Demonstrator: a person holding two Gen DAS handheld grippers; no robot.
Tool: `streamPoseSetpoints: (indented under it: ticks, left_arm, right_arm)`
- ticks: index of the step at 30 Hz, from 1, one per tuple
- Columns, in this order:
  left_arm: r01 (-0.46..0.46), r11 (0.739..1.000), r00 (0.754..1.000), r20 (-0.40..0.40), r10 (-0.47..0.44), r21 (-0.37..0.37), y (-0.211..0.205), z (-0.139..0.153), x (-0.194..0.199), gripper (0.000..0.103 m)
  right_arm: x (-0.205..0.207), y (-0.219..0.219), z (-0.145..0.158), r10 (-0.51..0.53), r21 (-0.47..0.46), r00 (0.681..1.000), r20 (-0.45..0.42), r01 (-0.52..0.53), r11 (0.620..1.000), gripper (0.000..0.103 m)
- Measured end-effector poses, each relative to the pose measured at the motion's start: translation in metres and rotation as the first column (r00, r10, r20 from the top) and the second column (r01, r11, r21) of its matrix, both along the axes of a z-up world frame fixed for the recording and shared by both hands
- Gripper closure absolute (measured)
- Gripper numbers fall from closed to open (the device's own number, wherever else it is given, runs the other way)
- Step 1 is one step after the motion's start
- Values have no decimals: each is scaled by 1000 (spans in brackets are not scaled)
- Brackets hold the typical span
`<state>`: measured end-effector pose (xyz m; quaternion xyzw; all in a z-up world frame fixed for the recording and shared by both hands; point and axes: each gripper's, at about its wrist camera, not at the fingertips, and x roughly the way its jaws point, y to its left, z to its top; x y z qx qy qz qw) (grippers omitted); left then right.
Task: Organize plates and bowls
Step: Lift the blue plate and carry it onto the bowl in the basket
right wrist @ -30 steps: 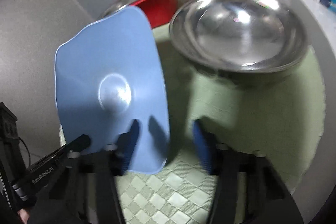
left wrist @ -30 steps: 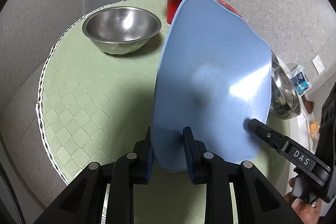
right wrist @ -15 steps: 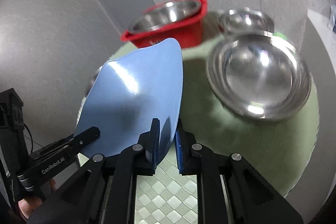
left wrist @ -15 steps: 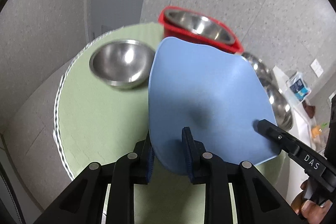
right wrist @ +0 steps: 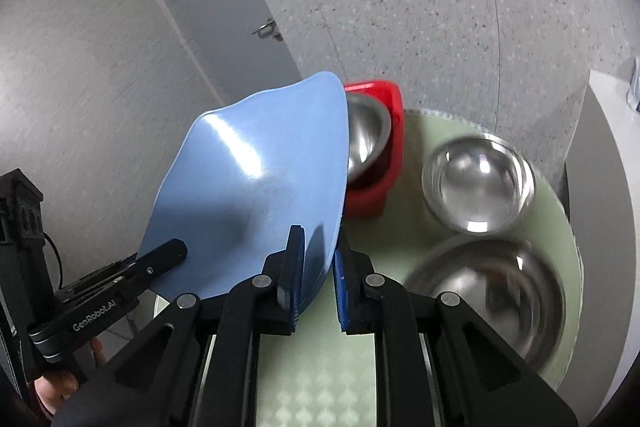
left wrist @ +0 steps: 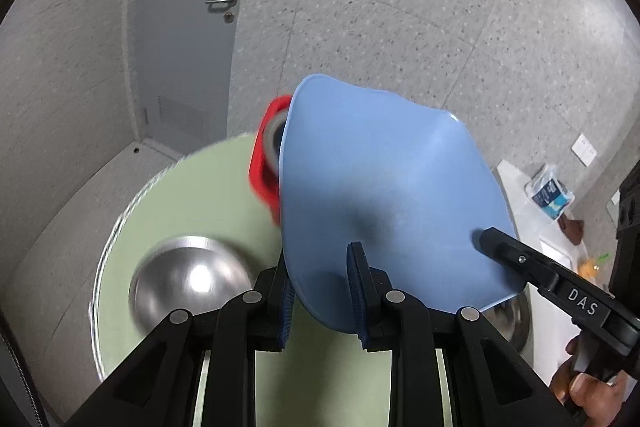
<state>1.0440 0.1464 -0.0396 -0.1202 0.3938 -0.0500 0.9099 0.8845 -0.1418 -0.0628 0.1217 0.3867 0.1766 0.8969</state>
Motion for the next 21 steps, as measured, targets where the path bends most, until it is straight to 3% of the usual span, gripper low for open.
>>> streamPoseSetpoints:
  ticks: [6,13,21]
  left_arm:
    - [38,999,997,-59,-39,-6,21,-19,82,82]
    - [69,998,987,-143,-68,-3,26,-41,164,81]
    - [88,996,985,-150,-87,-1,24,-51,196,79]
  right_arm:
    - [60,16,-2,-49,-34,998,-48,47,998,90]
    - [96,24,-22,-84,-91,990,-112,74,993,90]
    - [104,27,-36,-113,-127,983,-147,95,987,87]
